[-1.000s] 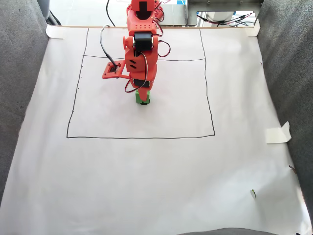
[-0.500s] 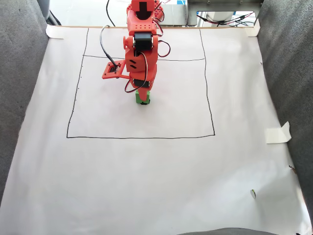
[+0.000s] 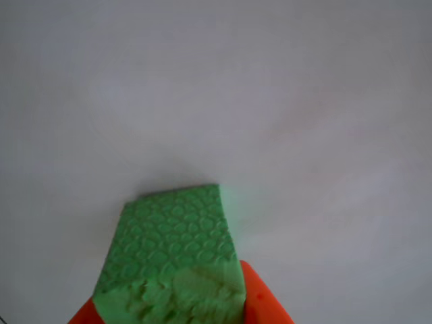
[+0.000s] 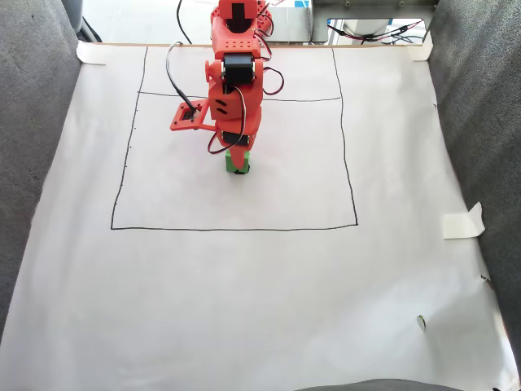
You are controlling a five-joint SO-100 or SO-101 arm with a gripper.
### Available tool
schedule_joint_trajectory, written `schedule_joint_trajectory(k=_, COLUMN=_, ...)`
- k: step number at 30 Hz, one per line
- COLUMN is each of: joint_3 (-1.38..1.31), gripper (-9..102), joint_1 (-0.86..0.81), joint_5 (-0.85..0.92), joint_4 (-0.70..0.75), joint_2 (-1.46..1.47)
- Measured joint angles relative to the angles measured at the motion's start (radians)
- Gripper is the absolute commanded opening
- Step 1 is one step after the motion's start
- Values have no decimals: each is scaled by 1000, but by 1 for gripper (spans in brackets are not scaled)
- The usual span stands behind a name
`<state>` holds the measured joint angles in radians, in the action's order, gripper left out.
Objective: Grasp the colored block, Place it on the black dot, and then return the arm to the default position.
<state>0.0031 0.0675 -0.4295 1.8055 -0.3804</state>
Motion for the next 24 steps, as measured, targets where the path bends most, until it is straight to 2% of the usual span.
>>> schedule_joint_trajectory(k=14, joint_3=9, gripper=34, joint_1=3, joint_5=3, joint_4=31, joint_2=-37)
schedule_joint_trajectory(k=24, joint_3=235, gripper=41, joint_1=41, joint_5=23, joint_4=11, joint_2=-212)
